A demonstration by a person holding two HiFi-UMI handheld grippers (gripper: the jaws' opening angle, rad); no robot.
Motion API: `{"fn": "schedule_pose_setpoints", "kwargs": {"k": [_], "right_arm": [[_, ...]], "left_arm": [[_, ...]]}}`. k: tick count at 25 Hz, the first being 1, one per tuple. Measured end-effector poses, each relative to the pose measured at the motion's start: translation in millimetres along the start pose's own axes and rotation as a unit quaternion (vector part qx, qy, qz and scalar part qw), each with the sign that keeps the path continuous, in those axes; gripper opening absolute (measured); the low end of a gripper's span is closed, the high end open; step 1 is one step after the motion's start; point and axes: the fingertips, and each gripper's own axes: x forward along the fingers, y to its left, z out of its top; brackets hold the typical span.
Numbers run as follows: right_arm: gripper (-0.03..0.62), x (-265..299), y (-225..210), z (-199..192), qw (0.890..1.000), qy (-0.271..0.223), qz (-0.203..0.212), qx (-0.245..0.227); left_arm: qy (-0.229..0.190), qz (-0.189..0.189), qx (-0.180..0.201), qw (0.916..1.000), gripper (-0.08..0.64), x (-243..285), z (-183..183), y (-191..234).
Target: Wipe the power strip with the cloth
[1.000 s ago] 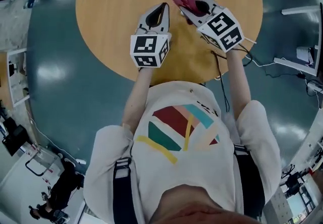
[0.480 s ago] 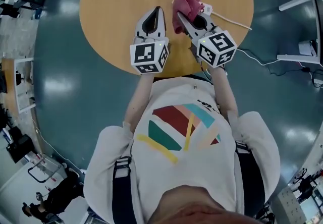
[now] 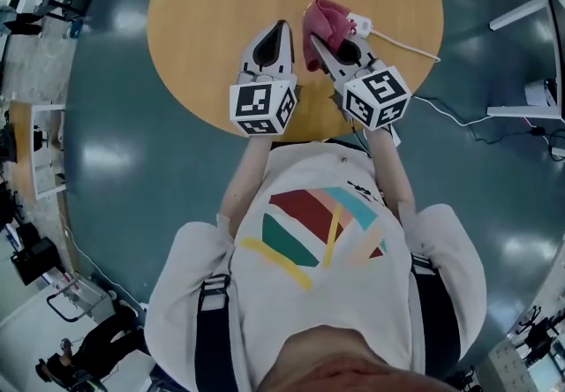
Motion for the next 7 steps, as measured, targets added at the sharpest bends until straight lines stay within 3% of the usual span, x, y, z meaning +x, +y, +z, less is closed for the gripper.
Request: {"fn": "schedule_pose_setpoints", "kwargs": {"k": [7], "right_arm": [[0.038,-4.8,-21.7,8.2,1.0,0.007,0.004,-0.008]], "left_arm": [[0.005,-0.001,0.004,1.0,0.037,24.1,-1.7,-16.0]]}}
